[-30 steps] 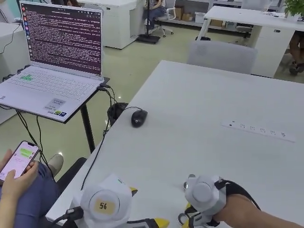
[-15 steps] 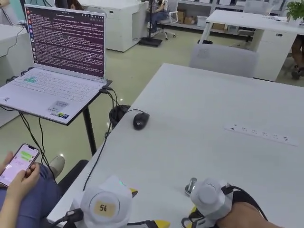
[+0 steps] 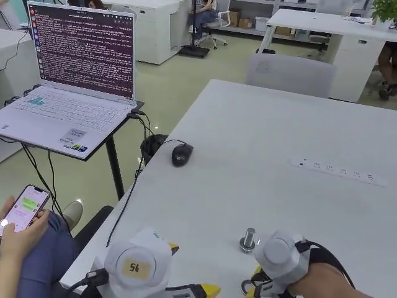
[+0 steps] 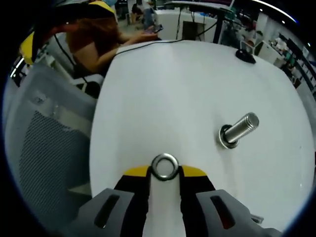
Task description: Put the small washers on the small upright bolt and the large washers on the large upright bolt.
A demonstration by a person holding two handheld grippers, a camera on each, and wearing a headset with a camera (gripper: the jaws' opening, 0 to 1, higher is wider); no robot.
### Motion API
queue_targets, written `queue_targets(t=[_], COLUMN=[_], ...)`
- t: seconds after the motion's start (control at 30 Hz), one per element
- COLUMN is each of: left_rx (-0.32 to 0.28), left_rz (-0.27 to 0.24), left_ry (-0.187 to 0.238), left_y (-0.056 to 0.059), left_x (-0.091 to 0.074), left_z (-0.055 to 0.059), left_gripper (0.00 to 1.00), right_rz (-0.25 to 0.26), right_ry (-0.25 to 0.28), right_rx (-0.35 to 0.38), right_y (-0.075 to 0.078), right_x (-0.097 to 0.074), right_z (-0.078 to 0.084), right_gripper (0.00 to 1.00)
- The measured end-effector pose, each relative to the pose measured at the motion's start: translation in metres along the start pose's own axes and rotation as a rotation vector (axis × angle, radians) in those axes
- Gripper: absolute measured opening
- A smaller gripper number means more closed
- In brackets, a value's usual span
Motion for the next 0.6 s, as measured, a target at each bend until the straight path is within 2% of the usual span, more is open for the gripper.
queue_targets(t=[0.07,0.13,0.2,0.23,0.27,0.3,0.4,0.43,0.47,0.53,0.6], left_rx=[-0.001,0.001,0.0,-0.002,-0.003,-0.002,-0.003,-0.002,-0.002,0.001,0.0], left_rz=[0.0,-0.001,-0.002,-0.002,-0.003,-0.005,-0.006,-0.006,-0.005,-0.005,-0.006], left_ry=[0.0,-0.004,-0.002,-0.001,-0.001,-0.002,-0.004,-0.004,-0.004,-0.002,0.002], left_y=[0.0,-0.001,-0.001,-0.001,-0.001,-0.002,-0.002,-0.002,-0.001,0.0,0.001], left_x=[0.0,0.0,-0.002,-0.002,-0.002,-0.003,-0.003,-0.002,-0.002,-0.002,-0.003], left_z=[0.0,0.001,0.001,0.001,0.001,0.001,0.002,0.002,0.002,0.0,-0.001], left_gripper=[0.6,0.6,0.61,0.61,0.61,0.61,0.61,0.61,0.61,0.61,0.61], right_rz=[-0.028,-0.056,-0.089,-0.124,-0.135,-0.139,-0.175,-0.197,-0.219,-0.241,-0.262], right_ry=[-0.005,-0.025,-0.004,0.017,0.024,0.015,-0.047,-0.073,-0.093,-0.123,-0.129], right_rx=[0.0,-0.073,-0.136,-0.189,-0.233,-0.308,-0.488,-0.573,-0.628,-0.723,-0.781], right_y=[0.002,0.003,0.005,0.006,0.007,0.01,0.014,0.014,0.013,0.012,0.01], right_x=[0.0,-0.003,-0.004,-0.007,-0.008,-0.011,-0.012,-0.011,-0.011,-0.009,-0.007], right_z=[-0.001,0.0,-0.003,-0.005,-0.007,-0.01,-0.01,-0.01,-0.009,-0.008,-0.009], right_gripper=[0.24,0.25,0.25,0.24,0.24,0.24,0.27,0.28,0.28,0.28,0.28])
Point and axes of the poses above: the centre of the closed fingertips' face, and the gripper's own axes: x roughly forward along the fingers, y roughly to its right, z roughly out of its underside, the point moved 7 cm from there along -x, roughly backward along the fingers, and after that the axes turned 14 degrees about -x, right-handed, at the moved point
